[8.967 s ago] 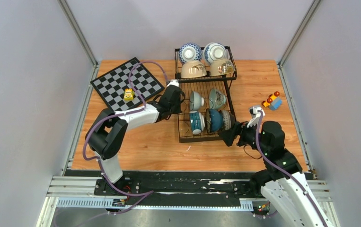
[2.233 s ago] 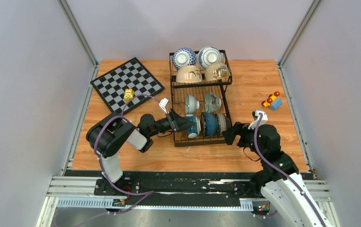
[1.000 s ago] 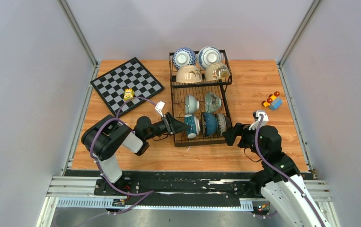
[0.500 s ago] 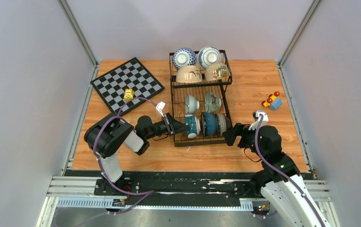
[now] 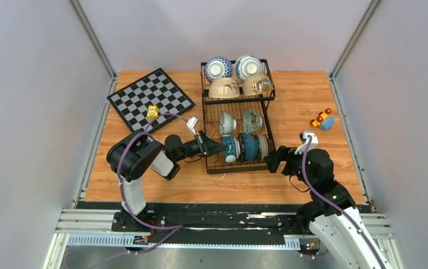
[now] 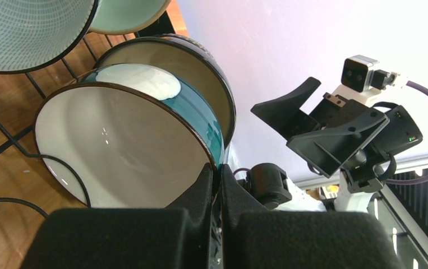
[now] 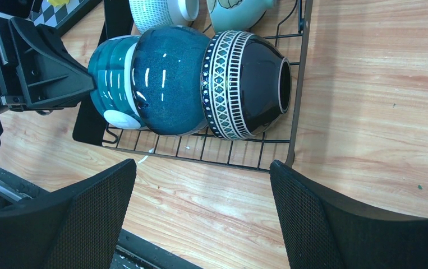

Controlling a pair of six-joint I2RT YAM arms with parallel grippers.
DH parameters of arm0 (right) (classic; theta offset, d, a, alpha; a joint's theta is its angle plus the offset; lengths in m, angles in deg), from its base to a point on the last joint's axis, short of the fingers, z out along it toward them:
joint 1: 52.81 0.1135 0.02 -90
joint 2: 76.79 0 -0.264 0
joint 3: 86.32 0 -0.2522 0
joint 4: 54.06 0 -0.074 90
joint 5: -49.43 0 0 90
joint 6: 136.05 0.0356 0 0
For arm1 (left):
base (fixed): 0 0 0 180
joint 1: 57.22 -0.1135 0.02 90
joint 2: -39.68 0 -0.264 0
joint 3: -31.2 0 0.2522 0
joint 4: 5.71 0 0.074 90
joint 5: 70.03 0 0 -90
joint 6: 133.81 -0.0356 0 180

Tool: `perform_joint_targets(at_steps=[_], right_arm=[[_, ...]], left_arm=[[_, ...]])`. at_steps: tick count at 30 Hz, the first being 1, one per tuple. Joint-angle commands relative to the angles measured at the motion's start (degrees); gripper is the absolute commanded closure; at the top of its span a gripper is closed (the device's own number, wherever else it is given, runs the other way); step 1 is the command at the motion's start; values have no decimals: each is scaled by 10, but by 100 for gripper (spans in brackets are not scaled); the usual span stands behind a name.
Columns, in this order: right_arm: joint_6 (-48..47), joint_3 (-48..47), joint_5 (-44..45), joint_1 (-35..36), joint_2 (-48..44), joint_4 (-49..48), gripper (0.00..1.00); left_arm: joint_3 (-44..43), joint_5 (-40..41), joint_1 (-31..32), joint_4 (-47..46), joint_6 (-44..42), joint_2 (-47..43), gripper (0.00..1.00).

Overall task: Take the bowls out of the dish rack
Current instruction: Pick up the bowl from the dish rack.

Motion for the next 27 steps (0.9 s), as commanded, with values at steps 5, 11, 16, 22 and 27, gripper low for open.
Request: perform_joint_targets(at_steps=[5,11,16,22,27], right_arm=[[-10,11,0,12,-4,11,7],[-9,11,0,11,-4,11,7],[-9,9,0,11,-6,12,7],[-9,8,0,12,-8,14,7],[-9,9,-2,11,-11,15,7]], left_arm=[[-34,-3,1,-59,7,-12,100],[-48,0,1,-59,14,-33,100],[-49,0,1,-59,17,-52,100],[-39,0,1,-56,16,-75,100],[-31,1,1,-55,20,-93,100]])
